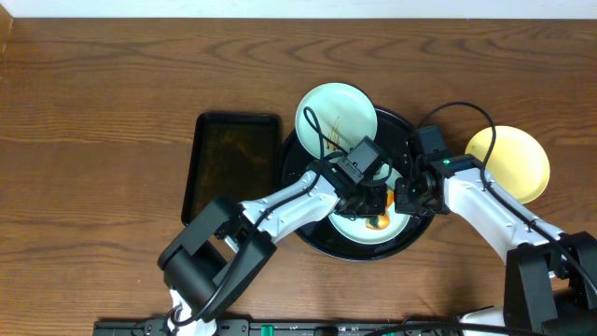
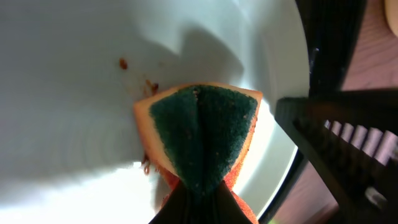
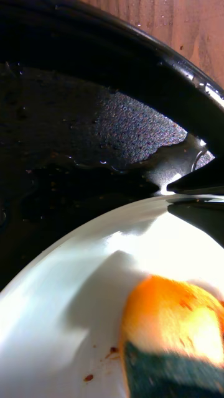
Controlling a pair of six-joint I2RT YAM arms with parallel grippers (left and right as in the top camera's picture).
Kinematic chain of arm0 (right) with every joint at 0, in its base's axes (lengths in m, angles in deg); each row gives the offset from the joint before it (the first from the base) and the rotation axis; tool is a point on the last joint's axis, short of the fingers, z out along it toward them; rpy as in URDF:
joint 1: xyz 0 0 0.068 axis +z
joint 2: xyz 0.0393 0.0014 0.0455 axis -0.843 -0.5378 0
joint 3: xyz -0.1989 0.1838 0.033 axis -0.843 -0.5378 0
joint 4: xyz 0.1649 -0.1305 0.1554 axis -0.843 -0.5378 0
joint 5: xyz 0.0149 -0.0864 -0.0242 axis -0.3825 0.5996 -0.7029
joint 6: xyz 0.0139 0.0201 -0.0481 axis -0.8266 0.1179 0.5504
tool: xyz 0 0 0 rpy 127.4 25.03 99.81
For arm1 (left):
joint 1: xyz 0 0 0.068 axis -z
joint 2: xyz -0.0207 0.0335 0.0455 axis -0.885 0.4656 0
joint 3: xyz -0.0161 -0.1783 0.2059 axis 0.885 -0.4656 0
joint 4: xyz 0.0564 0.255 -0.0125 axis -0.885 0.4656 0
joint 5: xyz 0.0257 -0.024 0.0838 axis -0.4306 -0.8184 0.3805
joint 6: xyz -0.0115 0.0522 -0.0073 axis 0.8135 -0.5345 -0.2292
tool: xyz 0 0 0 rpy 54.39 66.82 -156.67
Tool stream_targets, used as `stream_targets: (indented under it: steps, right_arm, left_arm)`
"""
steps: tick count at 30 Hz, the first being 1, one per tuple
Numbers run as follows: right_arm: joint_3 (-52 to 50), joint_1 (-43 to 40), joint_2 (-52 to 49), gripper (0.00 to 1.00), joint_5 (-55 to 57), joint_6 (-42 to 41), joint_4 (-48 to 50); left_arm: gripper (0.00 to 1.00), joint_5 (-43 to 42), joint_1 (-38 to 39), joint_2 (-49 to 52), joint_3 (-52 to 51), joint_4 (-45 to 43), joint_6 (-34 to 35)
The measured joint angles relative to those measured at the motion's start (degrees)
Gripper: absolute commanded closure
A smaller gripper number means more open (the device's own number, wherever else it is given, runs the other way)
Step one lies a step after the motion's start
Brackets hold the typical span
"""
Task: Clean dirty plates on tray and stack at the side
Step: 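Scrub the lower pale green plate with the sponge in the left gripper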
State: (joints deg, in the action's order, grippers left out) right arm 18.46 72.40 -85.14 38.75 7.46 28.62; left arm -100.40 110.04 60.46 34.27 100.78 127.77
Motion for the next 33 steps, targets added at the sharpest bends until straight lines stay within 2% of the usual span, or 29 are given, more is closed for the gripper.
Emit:
stream_targets:
  steps: [10, 21, 31, 33]
  right_arm:
    - [0.00, 0.00, 0.00, 0.99, 0.42, 0.00, -0.13]
    - [0.00, 0.00, 0.00, 0.99, 0.35, 0.00, -1.16]
    - [0.07, 0.00, 0.00, 0.99, 0.11, 0.00, -1.64]
    - [0.07, 0.00, 0.00, 0.92, 0.11, 0.00, -1.64]
  left_arm:
    - [0.93, -1.11, 0.00, 1.86, 0.00, -2.51, 1.51]
    - [0.92, 8.00, -0.13, 1.88, 0.02, -3.21, 1.92]
    - [0.92, 11.21, -5.86, 0.94, 0.24, -0.61, 1.68]
    - [0.92, 11.37, -6.80, 0.09, 0.20, 0.83, 0.42]
